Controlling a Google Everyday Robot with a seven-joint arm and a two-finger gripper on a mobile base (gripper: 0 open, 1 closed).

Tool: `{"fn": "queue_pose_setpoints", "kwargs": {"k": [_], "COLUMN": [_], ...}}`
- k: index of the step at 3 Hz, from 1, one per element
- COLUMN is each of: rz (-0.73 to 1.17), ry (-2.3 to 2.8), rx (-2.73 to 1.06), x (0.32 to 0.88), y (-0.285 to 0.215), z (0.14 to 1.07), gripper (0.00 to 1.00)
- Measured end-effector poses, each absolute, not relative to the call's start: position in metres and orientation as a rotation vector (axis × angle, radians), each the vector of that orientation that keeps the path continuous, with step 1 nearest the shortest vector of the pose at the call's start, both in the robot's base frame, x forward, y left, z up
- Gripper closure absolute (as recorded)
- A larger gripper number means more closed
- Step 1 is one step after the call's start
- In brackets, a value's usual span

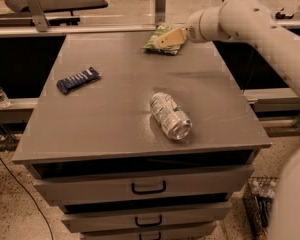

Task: Move green jalapeno chip bag near rxbar blueberry

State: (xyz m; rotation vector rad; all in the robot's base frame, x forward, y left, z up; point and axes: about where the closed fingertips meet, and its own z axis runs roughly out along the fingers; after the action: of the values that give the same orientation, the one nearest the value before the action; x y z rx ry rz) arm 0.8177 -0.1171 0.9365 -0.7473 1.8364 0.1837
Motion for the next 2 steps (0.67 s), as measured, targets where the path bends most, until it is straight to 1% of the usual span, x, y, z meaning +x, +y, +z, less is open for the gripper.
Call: {"fn": "queue_pose_setpoints", "kwargs": {"k": [1, 2], "rz": [0.207, 0.227], "ry": [1.829, 1.850], "rx": [-0.601, -0.516], "x": [0.871, 0.901], "y": [-0.101, -0.097], "z": [0.930, 0.918], "gripper": [0.00, 0.00]}}
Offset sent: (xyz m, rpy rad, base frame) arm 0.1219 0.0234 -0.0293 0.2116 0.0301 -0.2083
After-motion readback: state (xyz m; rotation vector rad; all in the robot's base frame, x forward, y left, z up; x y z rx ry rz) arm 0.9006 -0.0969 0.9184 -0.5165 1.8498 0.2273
